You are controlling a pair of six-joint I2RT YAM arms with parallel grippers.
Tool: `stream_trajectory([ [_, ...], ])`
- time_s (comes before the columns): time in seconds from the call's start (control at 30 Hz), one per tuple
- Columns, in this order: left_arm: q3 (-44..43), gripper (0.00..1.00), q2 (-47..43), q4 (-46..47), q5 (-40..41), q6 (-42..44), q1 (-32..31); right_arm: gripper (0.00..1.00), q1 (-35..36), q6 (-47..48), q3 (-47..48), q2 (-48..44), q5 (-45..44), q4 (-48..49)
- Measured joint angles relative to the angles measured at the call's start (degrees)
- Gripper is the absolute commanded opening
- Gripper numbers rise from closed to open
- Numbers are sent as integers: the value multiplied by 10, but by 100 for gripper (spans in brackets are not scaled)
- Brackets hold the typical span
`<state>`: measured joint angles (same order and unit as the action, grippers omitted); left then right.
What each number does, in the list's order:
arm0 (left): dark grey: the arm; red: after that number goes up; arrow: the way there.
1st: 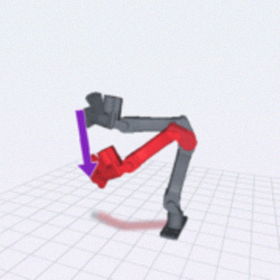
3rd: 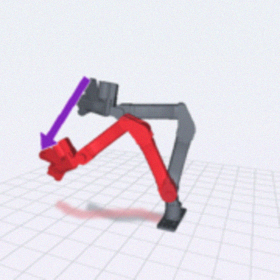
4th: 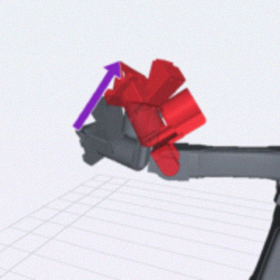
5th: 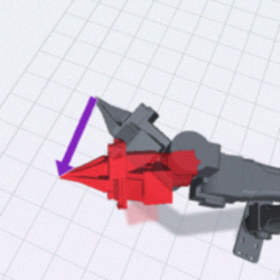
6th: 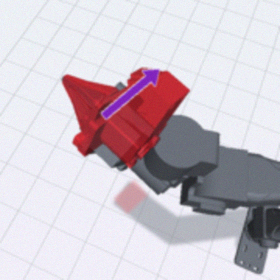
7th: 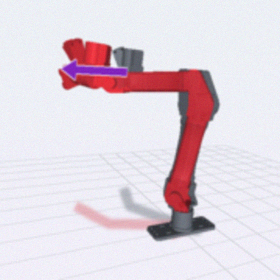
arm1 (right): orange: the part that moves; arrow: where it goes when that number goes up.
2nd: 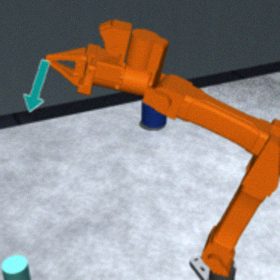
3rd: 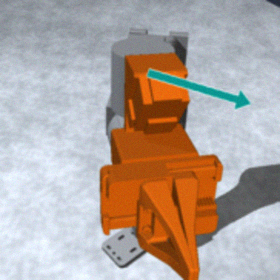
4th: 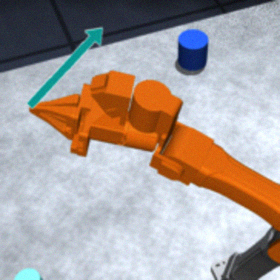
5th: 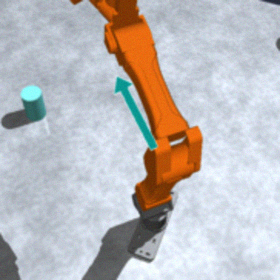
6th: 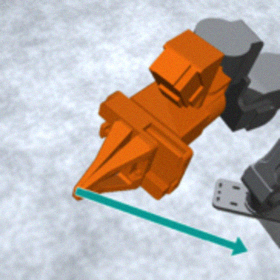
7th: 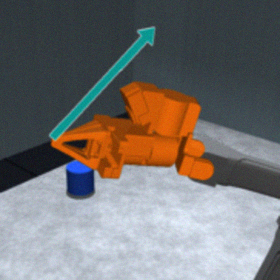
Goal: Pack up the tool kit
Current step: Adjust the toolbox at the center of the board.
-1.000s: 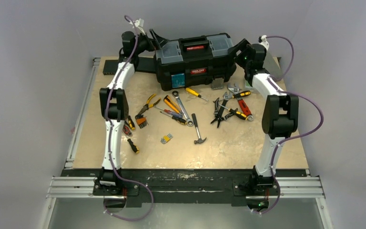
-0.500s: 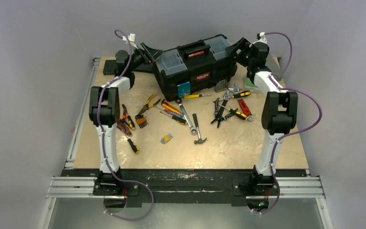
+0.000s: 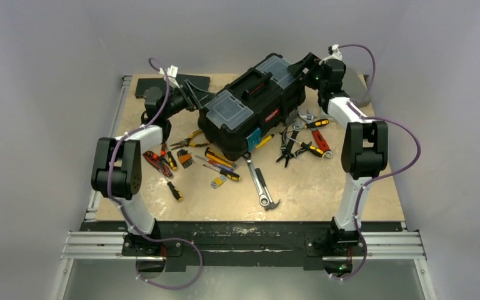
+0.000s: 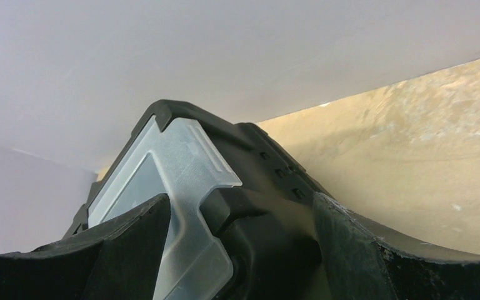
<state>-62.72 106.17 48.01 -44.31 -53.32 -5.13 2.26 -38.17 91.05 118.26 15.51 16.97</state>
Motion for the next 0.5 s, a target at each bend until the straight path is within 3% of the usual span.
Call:
stream_trajectory([
  [0.3, 64, 78, -193, -152, -2, 112, -41, 82, 58, -3, -18, -17, 6, -8],
  [0.5, 64, 81, -243, -268, 48, 187, -52, 86, 71, 7, 1, -27, -10, -68],
])
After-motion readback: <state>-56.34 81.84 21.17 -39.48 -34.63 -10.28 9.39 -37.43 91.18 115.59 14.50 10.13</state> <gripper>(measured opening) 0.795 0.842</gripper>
